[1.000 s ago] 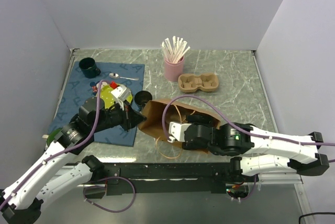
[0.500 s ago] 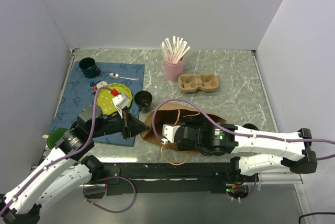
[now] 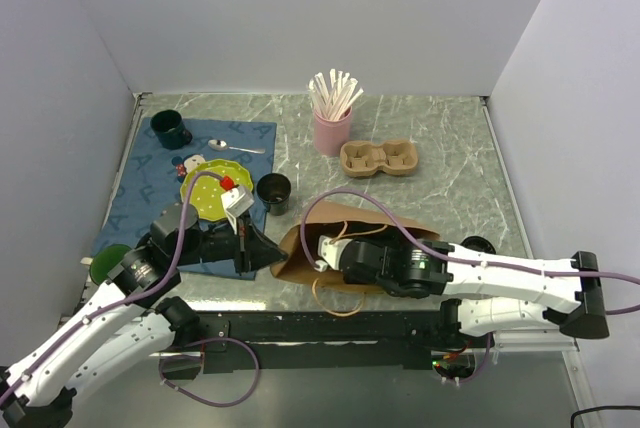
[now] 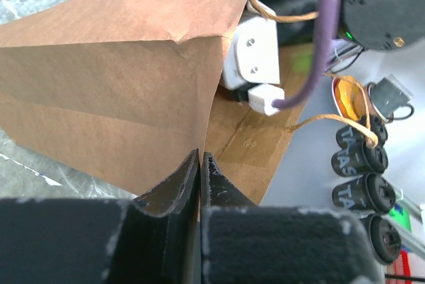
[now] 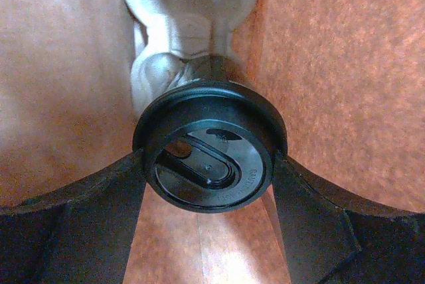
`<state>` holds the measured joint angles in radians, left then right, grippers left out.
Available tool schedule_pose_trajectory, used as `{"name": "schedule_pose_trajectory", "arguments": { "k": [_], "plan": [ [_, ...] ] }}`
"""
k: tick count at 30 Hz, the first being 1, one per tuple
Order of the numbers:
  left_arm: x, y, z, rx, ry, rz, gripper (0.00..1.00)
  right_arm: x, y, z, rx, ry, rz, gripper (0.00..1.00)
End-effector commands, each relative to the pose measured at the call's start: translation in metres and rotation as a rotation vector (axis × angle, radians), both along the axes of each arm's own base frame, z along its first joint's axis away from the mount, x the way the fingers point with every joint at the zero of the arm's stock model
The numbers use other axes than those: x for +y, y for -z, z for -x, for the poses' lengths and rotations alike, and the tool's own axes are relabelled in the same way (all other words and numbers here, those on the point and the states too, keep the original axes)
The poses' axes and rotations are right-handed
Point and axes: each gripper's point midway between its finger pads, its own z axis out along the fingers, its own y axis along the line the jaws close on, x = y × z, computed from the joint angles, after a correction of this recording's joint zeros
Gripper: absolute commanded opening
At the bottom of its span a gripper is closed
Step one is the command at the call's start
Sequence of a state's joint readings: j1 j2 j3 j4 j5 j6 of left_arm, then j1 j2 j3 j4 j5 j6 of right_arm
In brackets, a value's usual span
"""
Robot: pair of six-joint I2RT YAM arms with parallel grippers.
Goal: Pack the takeout coffee
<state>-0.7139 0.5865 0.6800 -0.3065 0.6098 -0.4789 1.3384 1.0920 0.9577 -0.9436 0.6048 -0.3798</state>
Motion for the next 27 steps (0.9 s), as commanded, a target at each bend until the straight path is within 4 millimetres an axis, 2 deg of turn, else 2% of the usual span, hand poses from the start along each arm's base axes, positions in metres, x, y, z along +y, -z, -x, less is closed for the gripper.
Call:
{"name": "schedule_pose_trajectory", "arguments": {
  "k": [1, 2, 3, 5, 8, 16, 21, 27],
  "plan": [
    [-0.003, -0.005, 0.005, -0.036, 0.042, -0.009, 0.13, -0.002, -0.004, -0.005, -0.041, 0.01, -0.071, 0.55],
    [-0.001, -0.002, 0.003, -0.03, 0.029, -0.033, 0.27, -0.005, -0.003, -0.005, -0.039, 0.013, -0.063, 0.54],
    [0.0, -0.01, 0.0, -0.038, 0.009, -0.036, 0.35, -0.006, -0.002, -0.004, -0.037, 0.011, -0.057, 0.54],
    [0.004, -0.007, -0.01, -0.033, -0.056, -0.073, 0.5, -0.005, -0.003, -0.004, -0.04, -0.001, -0.064, 0.54],
    [0.005, -0.013, -0.021, -0.048, -0.105, -0.091, 0.6, -0.006, 0.001, -0.004, -0.048, -0.027, -0.059, 0.54],
    [-0.003, -0.031, -0.039, -0.051, -0.139, -0.111, 0.59, -0.01, 0.018, -0.002, -0.037, -0.04, -0.06, 0.52],
    [-0.01, -0.034, -0.03, -0.052, -0.064, -0.096, 0.47, -0.01, 0.015, -0.004, -0.048, -0.032, -0.082, 0.52],
    [-0.009, -0.03, -0.025, -0.059, -0.037, -0.096, 0.32, -0.009, 0.011, -0.008, -0.058, 0.009, -0.123, 0.52]
  ]
}}
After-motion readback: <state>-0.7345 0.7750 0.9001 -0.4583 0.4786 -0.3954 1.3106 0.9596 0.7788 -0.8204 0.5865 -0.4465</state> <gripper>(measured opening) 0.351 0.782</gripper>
